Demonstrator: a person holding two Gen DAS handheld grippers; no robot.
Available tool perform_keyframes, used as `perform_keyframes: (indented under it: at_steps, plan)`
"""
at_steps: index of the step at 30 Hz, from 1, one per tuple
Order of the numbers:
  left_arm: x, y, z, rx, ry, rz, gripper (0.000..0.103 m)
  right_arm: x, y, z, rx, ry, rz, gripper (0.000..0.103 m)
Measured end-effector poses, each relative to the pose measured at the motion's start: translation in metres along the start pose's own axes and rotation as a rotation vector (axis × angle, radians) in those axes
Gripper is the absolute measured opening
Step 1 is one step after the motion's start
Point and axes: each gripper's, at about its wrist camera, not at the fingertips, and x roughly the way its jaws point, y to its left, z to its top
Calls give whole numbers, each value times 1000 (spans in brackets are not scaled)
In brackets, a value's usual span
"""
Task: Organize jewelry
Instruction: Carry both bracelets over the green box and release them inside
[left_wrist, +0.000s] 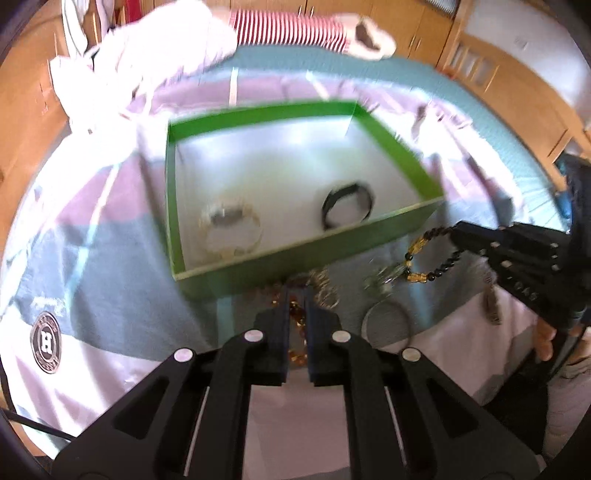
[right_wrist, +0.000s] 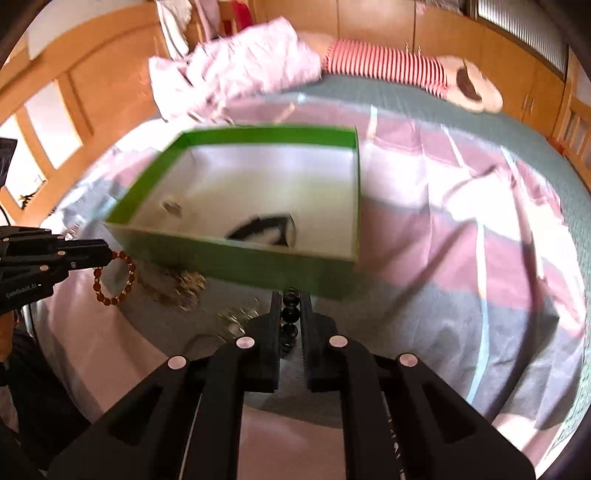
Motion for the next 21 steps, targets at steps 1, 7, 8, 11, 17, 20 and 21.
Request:
perform_keyframes:
  at_steps: [1,7,8,11,17,20,21]
  plan:
    - [-7,1,-1,0,-17,-9,8,-4,3,4,-3,-19,3,10]
    - [-12,-5,3,3,-19,-14,8,2,3,12,-8,-14,7,10]
    - [-9,-4,2,-2,-13,-10,8,3,4,13,-10,-13,7,10]
    - [-8,0,11,-12,-20,-5,8,-5,9,24,-21,-42,8,10]
    - [-11,3,57,-9,-98,29,8,-24,13,67,-41,-167,-1,10]
    - [6,12,72,-43,-100,43,8,-16,12,86,-43,-202,0,10]
    - [12,16,74,-53,-98,52,8,-9,12,90,-41,-200,0,10]
